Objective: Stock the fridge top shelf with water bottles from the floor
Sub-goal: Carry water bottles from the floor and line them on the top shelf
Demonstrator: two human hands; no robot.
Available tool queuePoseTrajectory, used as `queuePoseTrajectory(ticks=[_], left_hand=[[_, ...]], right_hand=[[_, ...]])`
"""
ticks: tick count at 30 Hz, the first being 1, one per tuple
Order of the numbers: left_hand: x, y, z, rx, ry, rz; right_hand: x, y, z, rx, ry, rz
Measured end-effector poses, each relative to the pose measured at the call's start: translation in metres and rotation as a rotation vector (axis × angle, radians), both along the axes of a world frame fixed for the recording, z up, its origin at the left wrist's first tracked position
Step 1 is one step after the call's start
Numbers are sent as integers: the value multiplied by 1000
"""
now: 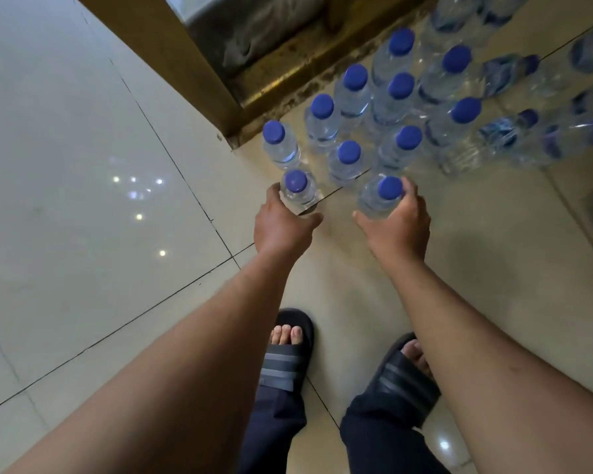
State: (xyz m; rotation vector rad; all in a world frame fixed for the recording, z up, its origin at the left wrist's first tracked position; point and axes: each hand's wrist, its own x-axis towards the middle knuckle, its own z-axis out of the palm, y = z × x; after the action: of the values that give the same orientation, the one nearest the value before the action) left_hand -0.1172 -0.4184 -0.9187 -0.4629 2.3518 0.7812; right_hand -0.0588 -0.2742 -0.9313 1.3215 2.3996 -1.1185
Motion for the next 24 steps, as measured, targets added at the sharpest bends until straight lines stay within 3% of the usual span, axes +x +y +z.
queuePoseTrajectory(ticks=[6,12,17,24], left_hand=[[-14,-1,-43,87,176,57],[-6,-7,-9,41,205,-56],[16,-3,94,17,225,-201],[41,30,328,123,253,-427]], right_hand=[[-6,0,-43,53,155,-112],[10,14,-7,41,127,-48],[36,20,103,47,167,-86],[83,33,335,45,203,-171]])
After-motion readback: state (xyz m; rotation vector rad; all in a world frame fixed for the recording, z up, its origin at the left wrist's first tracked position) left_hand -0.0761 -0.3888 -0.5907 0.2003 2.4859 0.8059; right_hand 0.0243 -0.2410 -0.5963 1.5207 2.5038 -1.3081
